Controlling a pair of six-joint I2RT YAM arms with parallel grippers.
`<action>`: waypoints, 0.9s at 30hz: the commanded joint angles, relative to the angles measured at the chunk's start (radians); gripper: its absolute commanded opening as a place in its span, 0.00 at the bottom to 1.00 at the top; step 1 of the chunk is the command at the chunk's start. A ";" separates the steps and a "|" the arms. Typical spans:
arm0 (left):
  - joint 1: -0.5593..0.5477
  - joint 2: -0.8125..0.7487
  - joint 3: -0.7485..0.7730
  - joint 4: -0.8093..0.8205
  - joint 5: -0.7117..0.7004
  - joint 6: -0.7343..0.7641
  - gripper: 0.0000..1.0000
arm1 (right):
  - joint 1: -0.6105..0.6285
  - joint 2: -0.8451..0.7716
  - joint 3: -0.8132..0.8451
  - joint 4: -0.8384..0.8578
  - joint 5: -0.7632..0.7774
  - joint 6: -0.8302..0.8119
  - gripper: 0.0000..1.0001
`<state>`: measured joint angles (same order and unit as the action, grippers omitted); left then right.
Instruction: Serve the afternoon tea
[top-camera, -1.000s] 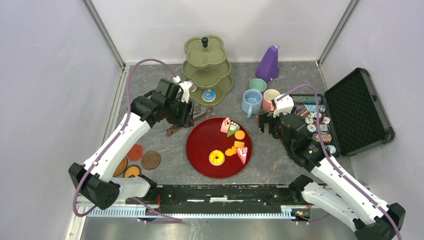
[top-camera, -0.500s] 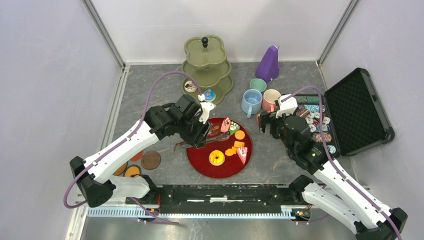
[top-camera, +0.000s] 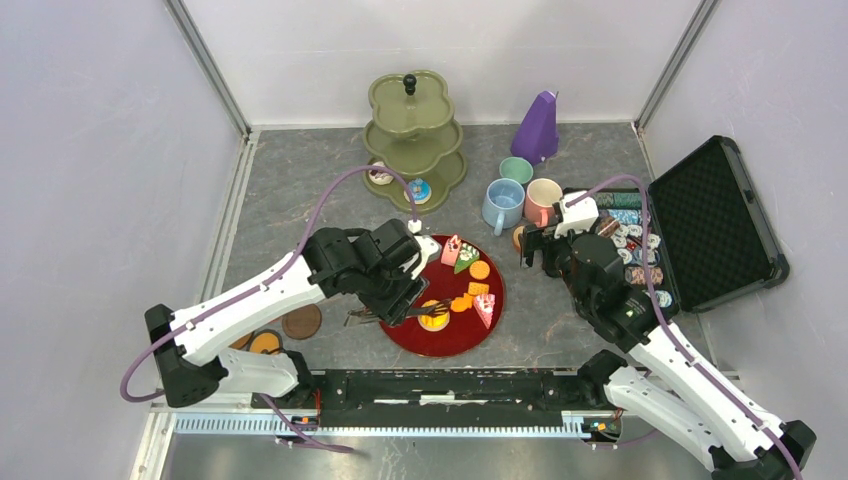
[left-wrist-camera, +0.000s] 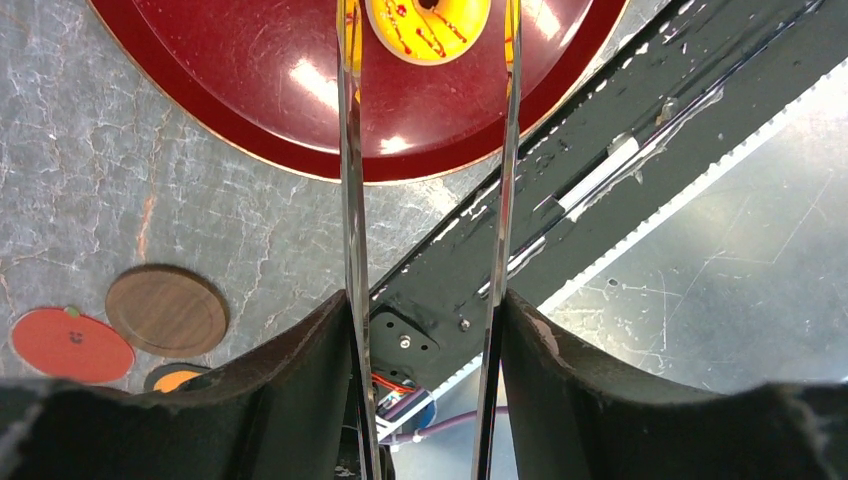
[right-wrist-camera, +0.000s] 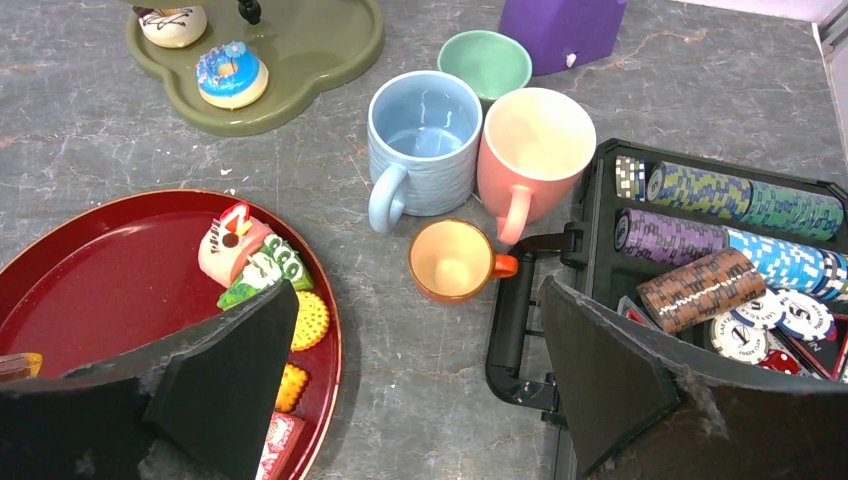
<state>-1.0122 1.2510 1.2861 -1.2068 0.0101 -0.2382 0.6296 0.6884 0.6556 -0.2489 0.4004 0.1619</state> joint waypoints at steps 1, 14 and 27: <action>-0.028 0.025 0.014 -0.019 -0.057 -0.071 0.60 | 0.002 0.001 -0.013 0.031 0.007 0.007 0.98; -0.078 0.099 0.014 -0.002 -0.056 -0.079 0.62 | 0.003 0.002 -0.025 0.033 0.011 0.008 0.98; -0.115 0.145 -0.008 0.030 -0.109 -0.093 0.63 | 0.002 -0.002 -0.042 0.036 -0.007 0.026 0.98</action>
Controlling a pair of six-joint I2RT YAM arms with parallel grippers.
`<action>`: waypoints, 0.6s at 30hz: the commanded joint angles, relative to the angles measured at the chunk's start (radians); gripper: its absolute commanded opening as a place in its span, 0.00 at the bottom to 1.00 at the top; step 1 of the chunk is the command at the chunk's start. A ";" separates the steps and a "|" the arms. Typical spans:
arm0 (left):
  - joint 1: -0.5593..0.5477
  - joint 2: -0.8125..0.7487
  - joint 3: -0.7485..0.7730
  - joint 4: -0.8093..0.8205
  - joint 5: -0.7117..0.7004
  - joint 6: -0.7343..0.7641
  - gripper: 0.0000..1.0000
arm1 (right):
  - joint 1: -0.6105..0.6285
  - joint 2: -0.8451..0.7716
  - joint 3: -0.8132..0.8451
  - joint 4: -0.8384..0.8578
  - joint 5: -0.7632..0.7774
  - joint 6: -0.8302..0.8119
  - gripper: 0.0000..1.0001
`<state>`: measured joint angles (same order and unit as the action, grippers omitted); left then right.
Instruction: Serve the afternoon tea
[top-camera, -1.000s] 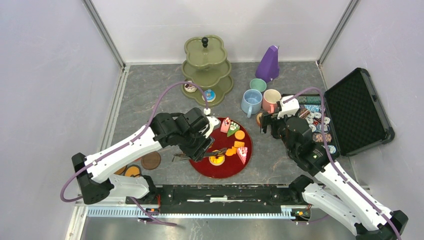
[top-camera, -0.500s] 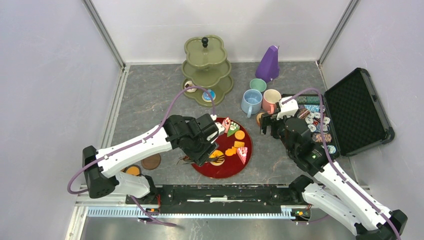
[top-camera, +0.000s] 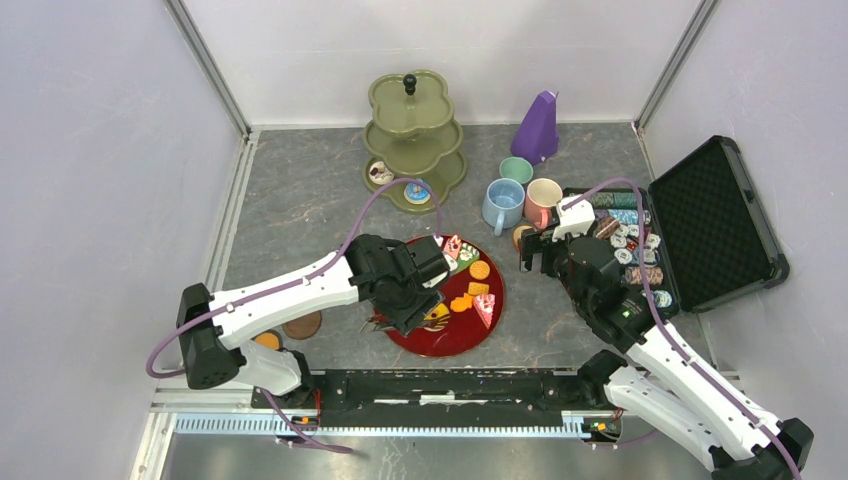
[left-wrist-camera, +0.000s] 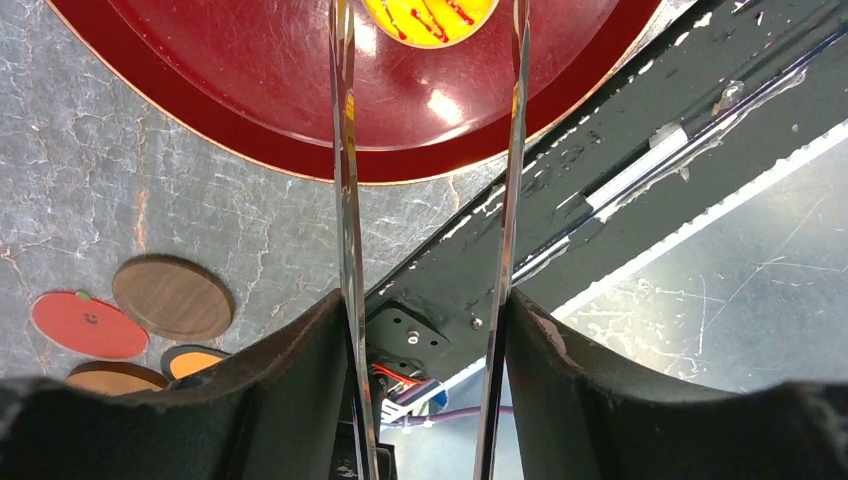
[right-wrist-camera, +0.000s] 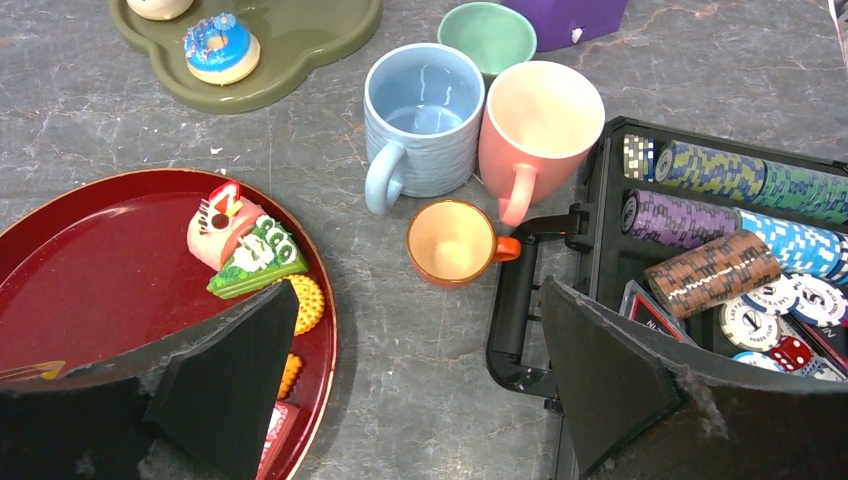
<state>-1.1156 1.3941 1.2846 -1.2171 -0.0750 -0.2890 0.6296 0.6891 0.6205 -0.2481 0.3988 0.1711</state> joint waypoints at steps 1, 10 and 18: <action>-0.012 0.007 -0.006 0.043 -0.030 -0.045 0.63 | 0.002 -0.003 -0.008 0.037 -0.007 0.018 0.98; -0.043 0.054 -0.016 0.054 -0.060 -0.038 0.63 | 0.002 -0.010 -0.010 0.033 -0.011 0.024 0.98; -0.047 0.055 -0.013 0.059 -0.090 -0.042 0.55 | 0.002 -0.017 -0.016 0.025 -0.013 0.033 0.98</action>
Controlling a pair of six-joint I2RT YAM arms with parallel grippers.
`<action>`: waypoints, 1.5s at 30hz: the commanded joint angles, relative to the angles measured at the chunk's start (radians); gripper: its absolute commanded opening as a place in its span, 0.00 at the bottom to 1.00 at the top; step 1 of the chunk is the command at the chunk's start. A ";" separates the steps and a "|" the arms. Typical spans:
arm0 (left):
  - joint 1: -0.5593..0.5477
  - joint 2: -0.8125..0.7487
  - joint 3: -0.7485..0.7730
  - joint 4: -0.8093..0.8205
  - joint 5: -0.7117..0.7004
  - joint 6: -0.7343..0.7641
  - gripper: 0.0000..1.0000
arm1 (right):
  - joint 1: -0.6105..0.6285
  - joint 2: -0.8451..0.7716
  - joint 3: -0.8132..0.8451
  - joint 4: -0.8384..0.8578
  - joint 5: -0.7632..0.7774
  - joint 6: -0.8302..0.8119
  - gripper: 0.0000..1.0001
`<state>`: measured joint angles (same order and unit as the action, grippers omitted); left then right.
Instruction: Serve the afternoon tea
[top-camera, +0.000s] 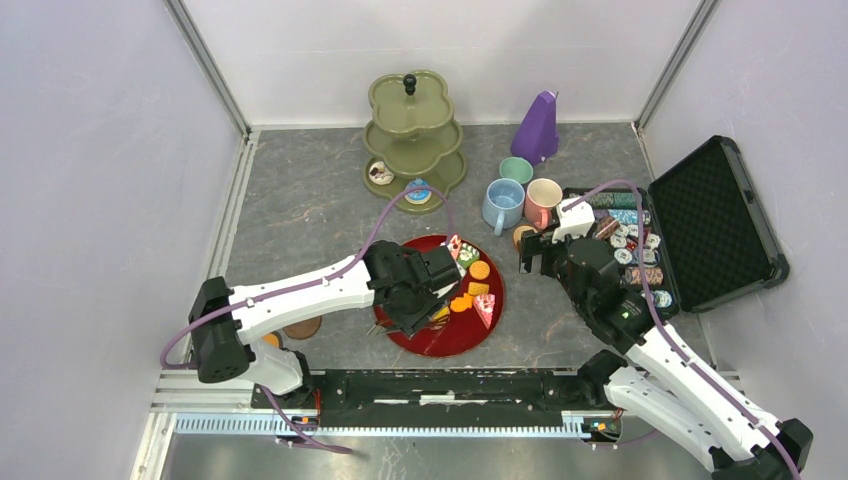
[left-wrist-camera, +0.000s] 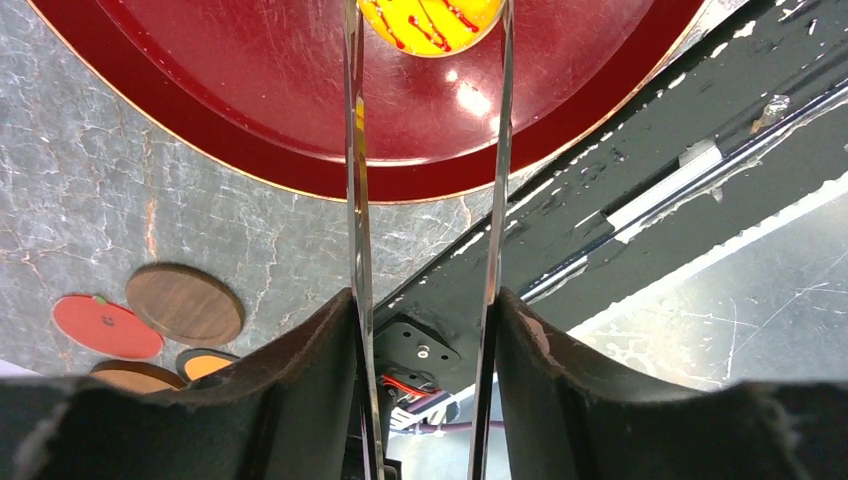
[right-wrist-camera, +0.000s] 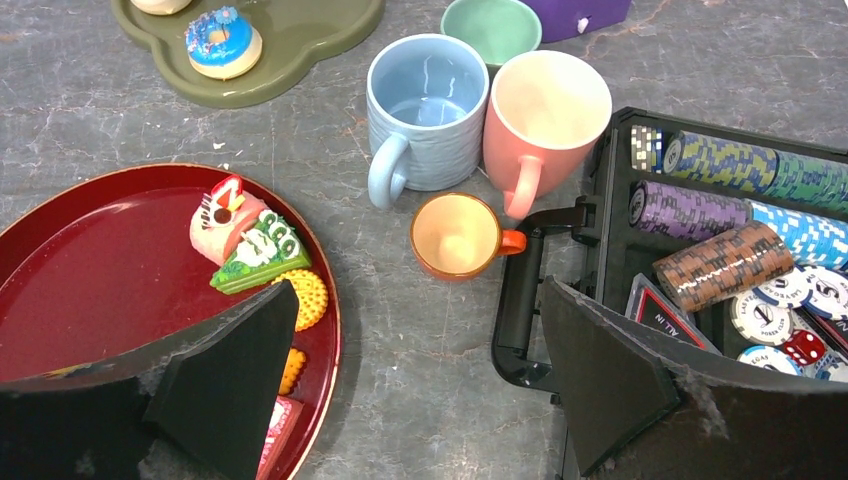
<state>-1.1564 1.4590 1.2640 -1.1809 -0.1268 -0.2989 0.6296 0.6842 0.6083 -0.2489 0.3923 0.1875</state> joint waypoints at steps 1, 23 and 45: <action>-0.006 -0.012 0.009 0.022 -0.047 -0.034 0.53 | 0.002 -0.013 -0.004 0.025 -0.005 0.015 0.98; 0.072 0.255 0.526 0.078 -0.379 0.101 0.40 | 0.002 -0.087 0.054 -0.011 0.031 0.010 0.98; 0.253 0.678 0.903 0.289 -0.500 0.015 0.39 | 0.002 -0.296 0.071 -0.091 0.122 0.003 0.98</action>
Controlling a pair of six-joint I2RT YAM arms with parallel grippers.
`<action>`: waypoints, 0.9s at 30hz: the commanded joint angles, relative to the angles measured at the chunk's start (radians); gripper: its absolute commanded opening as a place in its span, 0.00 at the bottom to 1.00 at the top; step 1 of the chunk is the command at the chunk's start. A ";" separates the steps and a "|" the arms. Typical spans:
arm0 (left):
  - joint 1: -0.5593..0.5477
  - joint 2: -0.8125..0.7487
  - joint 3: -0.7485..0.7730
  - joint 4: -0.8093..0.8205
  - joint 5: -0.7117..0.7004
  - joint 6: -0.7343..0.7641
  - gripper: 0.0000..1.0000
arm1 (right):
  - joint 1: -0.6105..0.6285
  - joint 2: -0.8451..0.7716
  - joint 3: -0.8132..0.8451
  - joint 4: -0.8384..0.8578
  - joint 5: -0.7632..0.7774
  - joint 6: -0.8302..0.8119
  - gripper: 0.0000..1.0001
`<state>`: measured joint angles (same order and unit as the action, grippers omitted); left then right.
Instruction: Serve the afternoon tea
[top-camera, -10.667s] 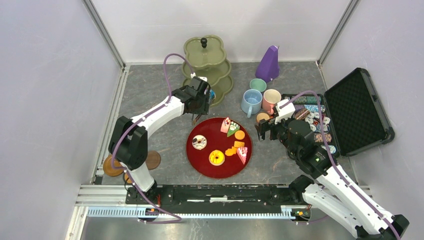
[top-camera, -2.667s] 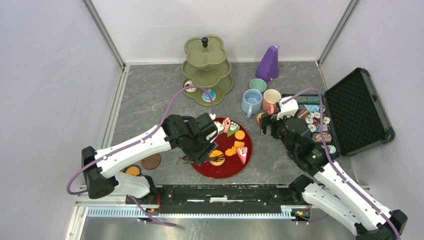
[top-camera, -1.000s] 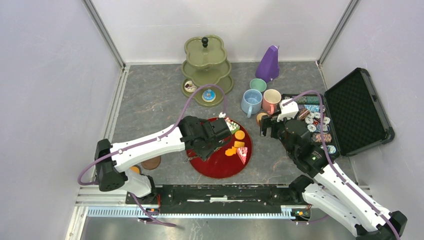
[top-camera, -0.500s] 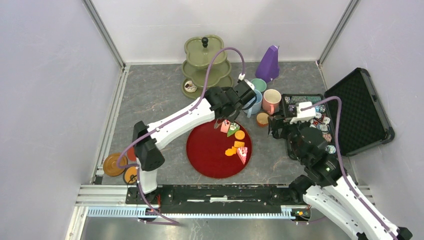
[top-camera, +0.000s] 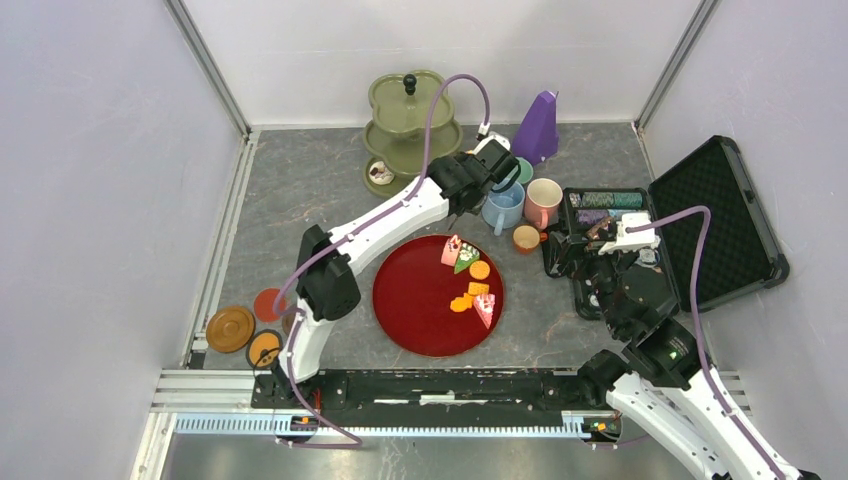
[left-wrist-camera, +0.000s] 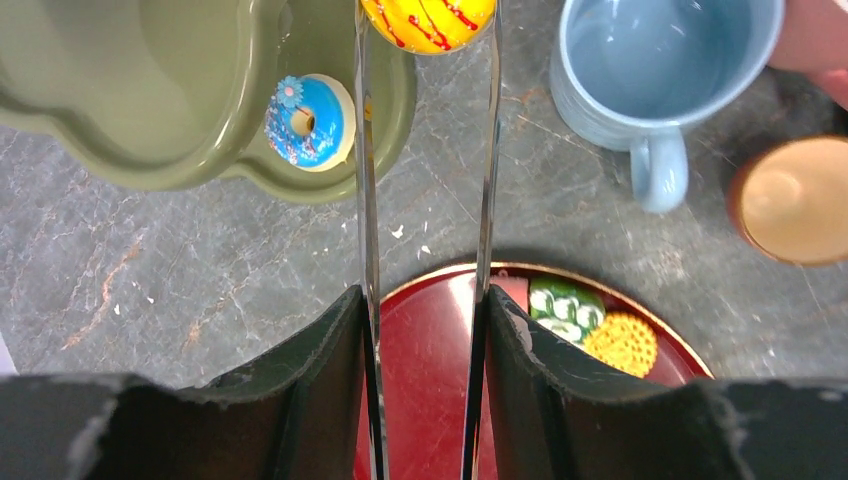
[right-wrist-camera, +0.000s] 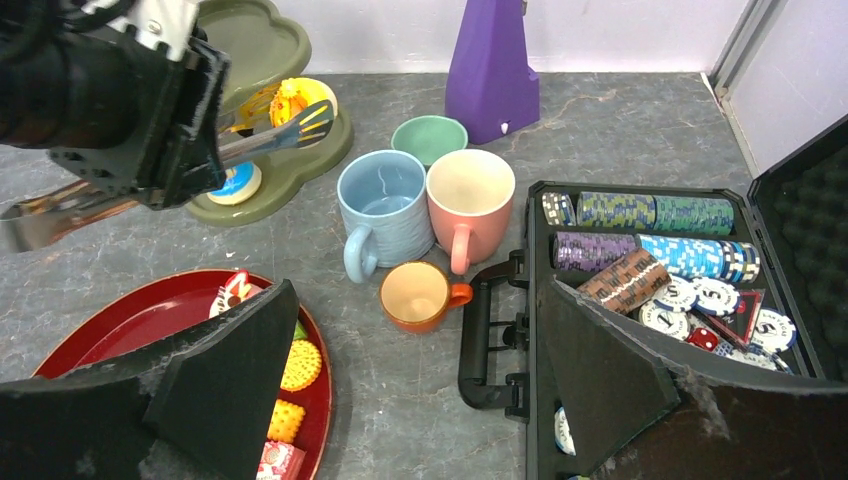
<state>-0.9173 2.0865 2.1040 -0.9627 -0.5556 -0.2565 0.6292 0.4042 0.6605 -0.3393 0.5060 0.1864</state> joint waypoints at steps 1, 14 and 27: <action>0.021 0.064 0.071 0.075 -0.073 -0.025 0.39 | 0.003 -0.017 0.019 -0.002 0.009 0.004 0.98; 0.076 0.194 0.111 0.139 -0.061 -0.002 0.41 | 0.003 -0.018 0.013 -0.009 0.001 0.020 0.98; 0.142 0.235 0.113 0.187 -0.040 -0.019 0.43 | 0.003 -0.016 0.016 -0.016 0.006 0.018 0.98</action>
<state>-0.7986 2.2990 2.1674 -0.8307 -0.5926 -0.2554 0.6292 0.3874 0.6605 -0.3641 0.5056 0.1970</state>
